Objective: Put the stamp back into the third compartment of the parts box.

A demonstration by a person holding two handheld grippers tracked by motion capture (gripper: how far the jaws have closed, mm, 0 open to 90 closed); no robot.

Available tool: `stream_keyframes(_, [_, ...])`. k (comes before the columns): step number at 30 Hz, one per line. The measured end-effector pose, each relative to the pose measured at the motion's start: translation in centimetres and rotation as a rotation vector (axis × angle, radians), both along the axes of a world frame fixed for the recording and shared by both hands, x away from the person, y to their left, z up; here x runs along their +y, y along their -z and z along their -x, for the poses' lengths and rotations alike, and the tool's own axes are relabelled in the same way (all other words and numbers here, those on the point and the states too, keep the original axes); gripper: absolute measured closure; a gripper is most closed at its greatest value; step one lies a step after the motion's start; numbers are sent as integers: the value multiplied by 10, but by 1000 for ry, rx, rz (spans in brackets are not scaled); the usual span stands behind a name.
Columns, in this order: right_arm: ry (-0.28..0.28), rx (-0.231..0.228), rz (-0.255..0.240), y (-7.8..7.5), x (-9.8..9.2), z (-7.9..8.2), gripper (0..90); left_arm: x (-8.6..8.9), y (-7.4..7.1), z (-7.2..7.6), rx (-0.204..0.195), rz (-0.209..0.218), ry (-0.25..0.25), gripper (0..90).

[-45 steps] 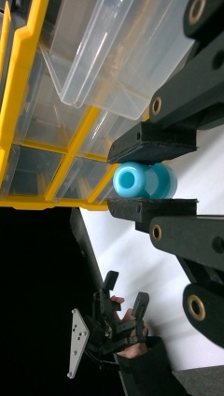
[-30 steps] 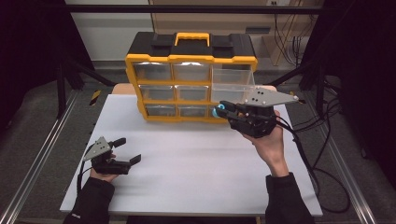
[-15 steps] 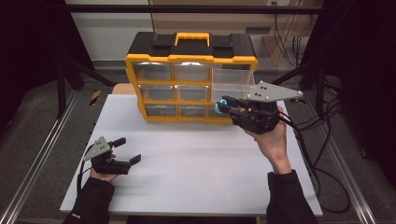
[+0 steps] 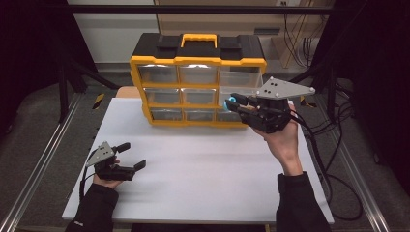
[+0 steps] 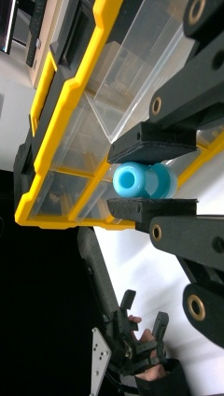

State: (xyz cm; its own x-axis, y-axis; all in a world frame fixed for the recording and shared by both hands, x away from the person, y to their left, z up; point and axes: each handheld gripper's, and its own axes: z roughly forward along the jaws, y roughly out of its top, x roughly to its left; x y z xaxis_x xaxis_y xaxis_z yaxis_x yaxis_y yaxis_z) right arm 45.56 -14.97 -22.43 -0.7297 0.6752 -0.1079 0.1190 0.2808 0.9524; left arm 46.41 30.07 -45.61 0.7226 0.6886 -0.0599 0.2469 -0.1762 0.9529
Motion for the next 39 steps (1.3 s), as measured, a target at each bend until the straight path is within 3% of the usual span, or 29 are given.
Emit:
stream_keyframes(15, [30, -17, -1, -17, -2, -6, 726, 0, 0, 0, -1, 0, 0, 20])
stream_keyframes(39, [143, -22, 25, -42, -7, -30, 726, 1, -1, 0, -4, 0, 0, 21])
